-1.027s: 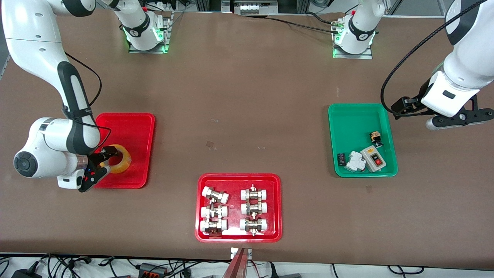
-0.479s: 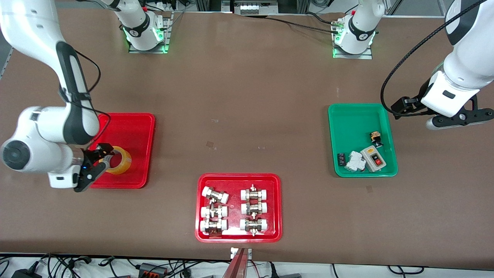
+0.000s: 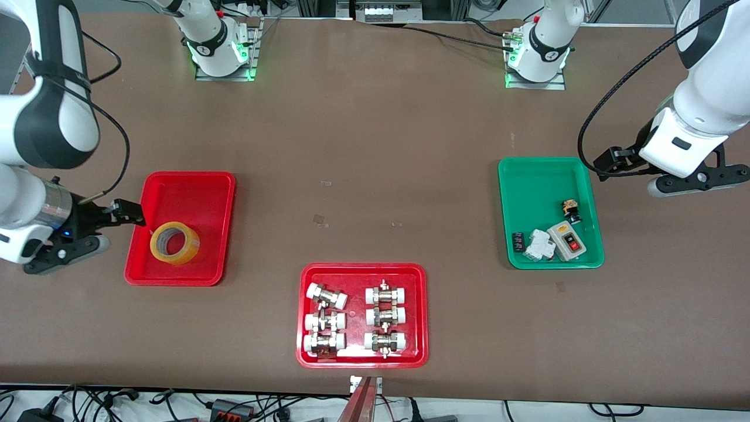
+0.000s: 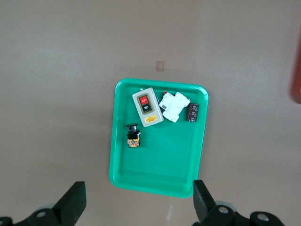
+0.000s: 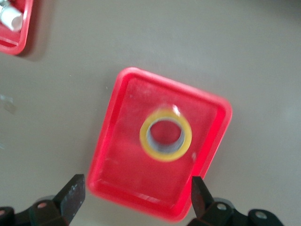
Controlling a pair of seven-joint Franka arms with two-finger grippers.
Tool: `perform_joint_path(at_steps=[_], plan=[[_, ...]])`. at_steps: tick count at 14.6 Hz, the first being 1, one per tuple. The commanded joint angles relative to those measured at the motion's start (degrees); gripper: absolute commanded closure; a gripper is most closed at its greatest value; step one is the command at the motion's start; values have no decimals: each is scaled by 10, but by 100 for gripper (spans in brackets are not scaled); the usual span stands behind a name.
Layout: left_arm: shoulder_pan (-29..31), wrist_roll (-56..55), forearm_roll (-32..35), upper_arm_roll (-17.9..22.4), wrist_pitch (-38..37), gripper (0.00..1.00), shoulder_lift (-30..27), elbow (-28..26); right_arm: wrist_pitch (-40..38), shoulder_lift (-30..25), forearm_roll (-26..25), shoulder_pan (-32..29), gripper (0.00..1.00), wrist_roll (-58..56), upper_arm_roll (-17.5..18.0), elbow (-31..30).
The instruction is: Left arm passes tape to right arm into tray
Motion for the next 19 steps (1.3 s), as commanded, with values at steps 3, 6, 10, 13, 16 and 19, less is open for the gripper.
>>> perform_joint_path(at_steps=[3,6,10,13,16,19], plan=[[4,9,7,-4,-5,0,-3,5,-150,2,5,2,0,123,-2,124],[3,8,7,-4,-5,0,-3,5,-155,-6,1,3,0,120,-5,142],[2,8,7,-4,-5,0,-3,5,-63,-63,-24,11,0,135,-8,76],[2,8,7,-4,-5,0,-3,5,-2,-115,-25,11,0,135,-8,-4],[2,9,7,-4,-5,0,-3,5,9,-164,-25,8,0,136,-8,-70],[2,9,7,-4,-5,0,-3,5,37,-222,-25,6,0,135,-8,-155]])
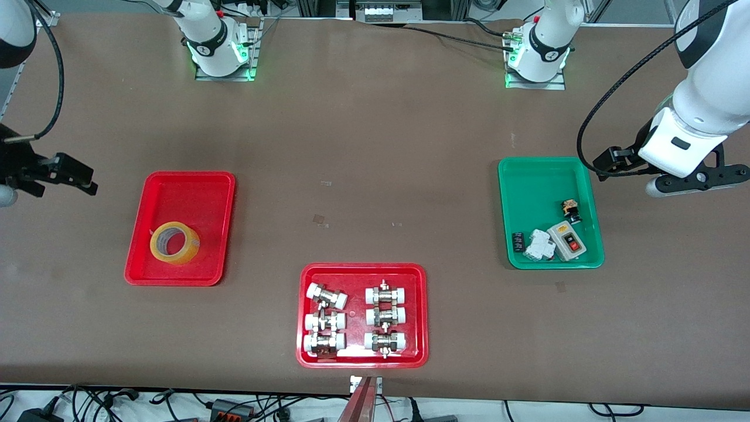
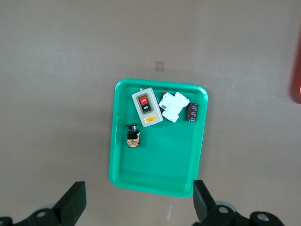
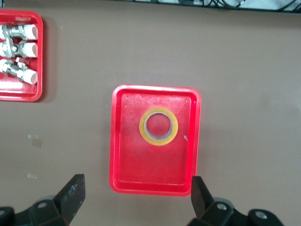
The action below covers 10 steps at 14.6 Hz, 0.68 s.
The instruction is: Left arm passes tape to right arm into tray
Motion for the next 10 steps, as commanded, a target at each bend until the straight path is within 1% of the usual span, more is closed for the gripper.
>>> perform_joint_path(at_steps=[1,3,6,8,10], plan=[[2,9,7,-4,-5,0,-2,5,35,-70,-9,4,0,10,-3,-104],[2,9,7,-4,-5,0,-3,5,38,-76,-10,3,0,9,-3,-113],[2,9,7,-4,-5,0,-3,5,22,-71,-8,4,0,9,-2,-100],[2,9,7,-4,-5,0,-3,5,1,-73,-7,3,0,9,-2,-99],[2,9,7,-4,-5,0,-3,5,-3,-75,-7,4,0,9,-2,-99]])
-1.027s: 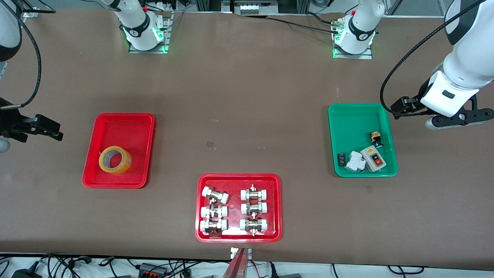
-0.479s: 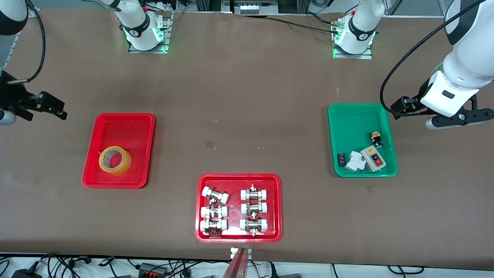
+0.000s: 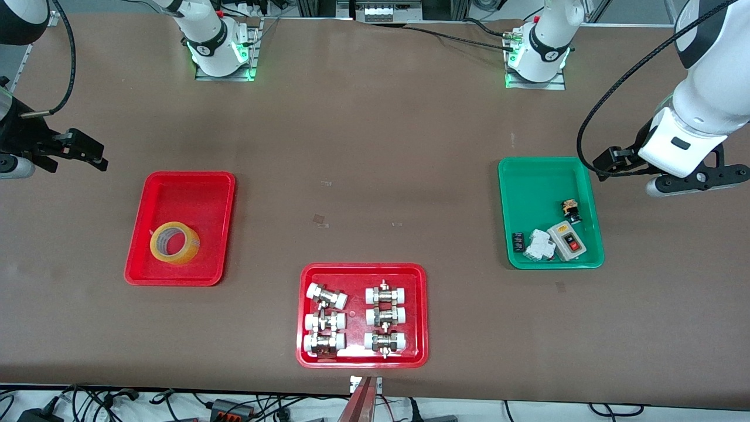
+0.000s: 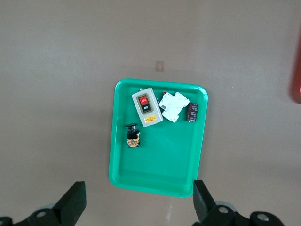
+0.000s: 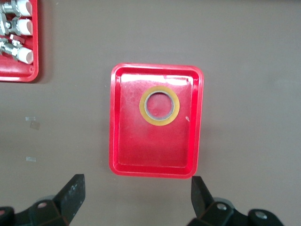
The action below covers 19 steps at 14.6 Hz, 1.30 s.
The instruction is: Left arm passes tape to right arm into tray
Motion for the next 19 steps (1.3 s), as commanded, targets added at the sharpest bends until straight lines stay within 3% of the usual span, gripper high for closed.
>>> perform_joint_path(at_steps=[1,7,11,19], plan=[[2,9,7,-4,-5,0,-3,5,-9,-15,-6,4,0,10,-1,-7],[2,8,7,-4,-5,0,-3,5,-4,-20,-7,4,0,10,0,-8],[2,9,7,-4,-5,0,-2,5,-3,-20,-7,-31,0,10,30,-8],[2,9,6,-4,-5,0,-3,5,-18,-36,-7,-32,0,10,25,-12]])
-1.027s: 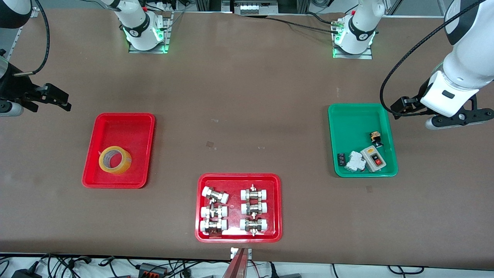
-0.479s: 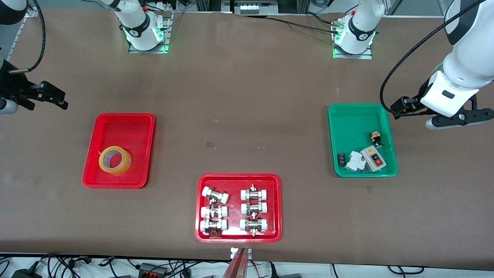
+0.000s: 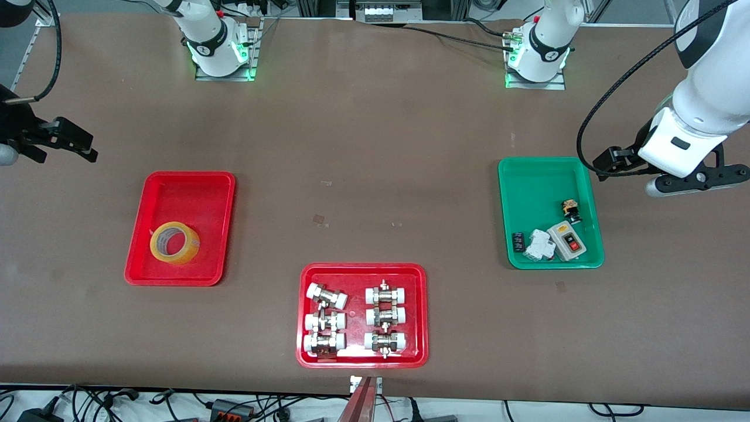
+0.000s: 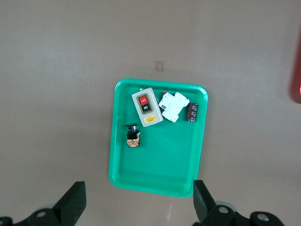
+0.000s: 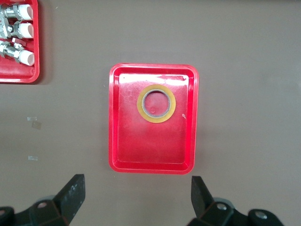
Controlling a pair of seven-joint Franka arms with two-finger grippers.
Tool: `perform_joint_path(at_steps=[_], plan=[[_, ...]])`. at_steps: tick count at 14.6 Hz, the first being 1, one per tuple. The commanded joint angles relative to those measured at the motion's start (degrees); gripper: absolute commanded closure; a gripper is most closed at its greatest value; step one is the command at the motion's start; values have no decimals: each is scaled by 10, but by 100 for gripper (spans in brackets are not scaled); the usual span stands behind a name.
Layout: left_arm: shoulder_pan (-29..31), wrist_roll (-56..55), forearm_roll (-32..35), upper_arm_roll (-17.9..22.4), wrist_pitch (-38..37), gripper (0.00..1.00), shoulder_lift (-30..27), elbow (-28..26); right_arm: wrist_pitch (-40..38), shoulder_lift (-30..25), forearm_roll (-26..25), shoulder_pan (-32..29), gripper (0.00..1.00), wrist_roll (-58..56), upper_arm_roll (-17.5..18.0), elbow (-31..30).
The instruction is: Left arm passes tape to right arm into tray
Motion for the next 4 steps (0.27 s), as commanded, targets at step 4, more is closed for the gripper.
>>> perform_joint_path(at_steps=[4], plan=[[2,9,6,-3,-5,0,-3,5,-10,-16,-7,-8,0,5,11,-14]])
